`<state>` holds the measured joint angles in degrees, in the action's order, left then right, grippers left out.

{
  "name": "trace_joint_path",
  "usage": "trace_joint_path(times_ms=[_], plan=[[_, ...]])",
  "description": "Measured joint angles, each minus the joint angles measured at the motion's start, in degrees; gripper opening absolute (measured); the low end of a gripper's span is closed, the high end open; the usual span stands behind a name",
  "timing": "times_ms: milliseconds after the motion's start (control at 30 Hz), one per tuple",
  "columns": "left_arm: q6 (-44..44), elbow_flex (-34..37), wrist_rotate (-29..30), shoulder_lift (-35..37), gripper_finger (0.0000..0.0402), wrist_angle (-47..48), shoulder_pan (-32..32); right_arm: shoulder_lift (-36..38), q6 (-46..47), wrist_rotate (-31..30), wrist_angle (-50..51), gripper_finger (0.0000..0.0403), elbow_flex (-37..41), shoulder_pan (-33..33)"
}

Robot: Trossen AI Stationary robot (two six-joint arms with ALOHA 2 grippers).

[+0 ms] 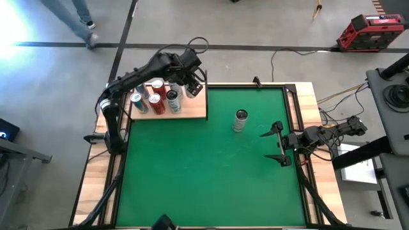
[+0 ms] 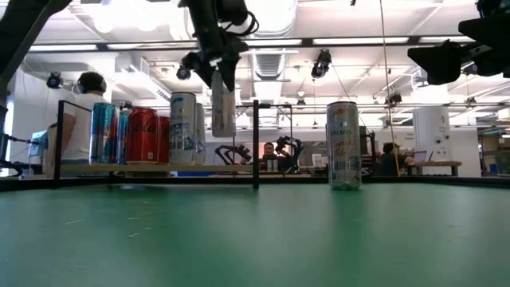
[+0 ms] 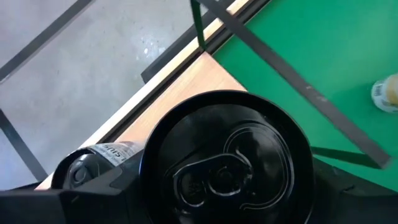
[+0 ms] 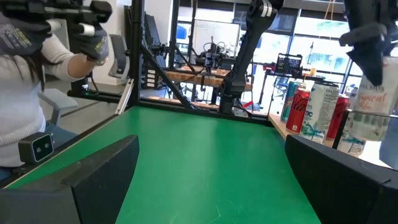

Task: Place canned beverage on shelf
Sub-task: Put the bottom white yellow soda can on the shelf

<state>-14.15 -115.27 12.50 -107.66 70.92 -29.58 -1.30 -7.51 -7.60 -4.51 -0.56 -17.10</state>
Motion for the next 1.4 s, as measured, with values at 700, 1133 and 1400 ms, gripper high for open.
trace_joint_path(times_ms=[700, 1133, 1400], plan=[[3.1, 11.1, -2.2, -0.4, 0.0256, -13.7, -4.2, 0.0, 0.0, 0.0, 0.0, 0.0396, 0.0, 0.0], [4.3, 11.6, -3.7, -0.4, 0.0256, -13.4, -4.6, 0.0, 0.0, 0.0, 0.0, 0.0396, 0.0, 0.0], [4.7, 13.3, -4.2, -0.4, 0.0256, -14.4, -4.7, 0.0, 0.0, 0.0, 0.0, 0.0396, 0.0, 0.0]])
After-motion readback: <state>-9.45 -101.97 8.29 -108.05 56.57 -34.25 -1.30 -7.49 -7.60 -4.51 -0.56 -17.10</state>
